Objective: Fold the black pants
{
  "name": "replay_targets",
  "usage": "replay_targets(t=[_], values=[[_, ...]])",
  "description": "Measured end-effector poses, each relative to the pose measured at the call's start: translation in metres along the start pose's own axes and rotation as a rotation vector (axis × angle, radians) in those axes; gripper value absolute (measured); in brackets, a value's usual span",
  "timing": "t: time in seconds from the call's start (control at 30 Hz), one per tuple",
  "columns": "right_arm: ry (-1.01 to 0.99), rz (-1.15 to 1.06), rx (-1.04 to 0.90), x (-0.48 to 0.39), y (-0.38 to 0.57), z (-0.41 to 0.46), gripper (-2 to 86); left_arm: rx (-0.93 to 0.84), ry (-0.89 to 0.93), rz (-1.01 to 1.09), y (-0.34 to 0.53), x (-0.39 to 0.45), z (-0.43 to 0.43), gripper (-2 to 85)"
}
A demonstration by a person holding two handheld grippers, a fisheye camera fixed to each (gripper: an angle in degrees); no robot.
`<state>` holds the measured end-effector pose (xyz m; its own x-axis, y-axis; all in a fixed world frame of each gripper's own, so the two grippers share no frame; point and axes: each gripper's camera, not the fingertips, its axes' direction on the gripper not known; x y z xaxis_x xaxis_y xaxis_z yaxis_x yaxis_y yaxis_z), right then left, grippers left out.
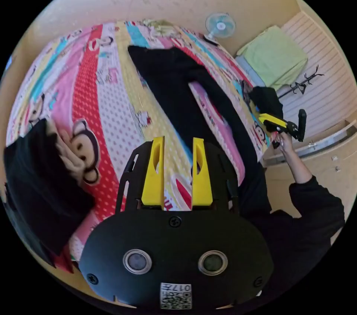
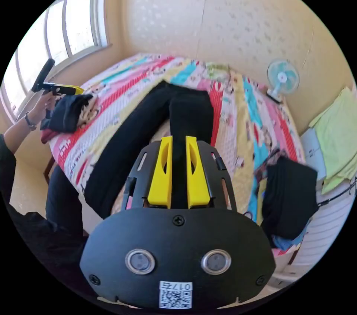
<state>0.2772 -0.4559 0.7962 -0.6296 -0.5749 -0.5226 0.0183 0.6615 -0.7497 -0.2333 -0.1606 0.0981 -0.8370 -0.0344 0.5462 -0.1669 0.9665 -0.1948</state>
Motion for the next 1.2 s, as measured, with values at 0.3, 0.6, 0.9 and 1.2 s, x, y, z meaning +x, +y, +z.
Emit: replay_targets(t=[0.3, 0.6, 0.9, 1.2], values=[[-0.249, 0.655, 0.065, 0.084, 0.227, 0.025, 15.9, 0.103, 0.219, -0.209, 0.148, 0.019, 0.096, 18.0], [-0.357, 0.568, -0.186, 0.122, 0.228, 0.05, 11.3, -0.066, 0.523, -0.488, 0.151, -0.031, 0.121, 2.0], [-0.372, 0.669, -0.109, 0.207, 0.272, -0.017, 3.6, 0.029, 0.383, -0.522, 0.187, -0.059, 0.027, 10.3], [-0.696, 0.122, 0.055, 0.107, 0.184, -0.072, 3.1, 0.079, 0.627, -0.24, 0.128, -0.012, 0.007, 17.2]])
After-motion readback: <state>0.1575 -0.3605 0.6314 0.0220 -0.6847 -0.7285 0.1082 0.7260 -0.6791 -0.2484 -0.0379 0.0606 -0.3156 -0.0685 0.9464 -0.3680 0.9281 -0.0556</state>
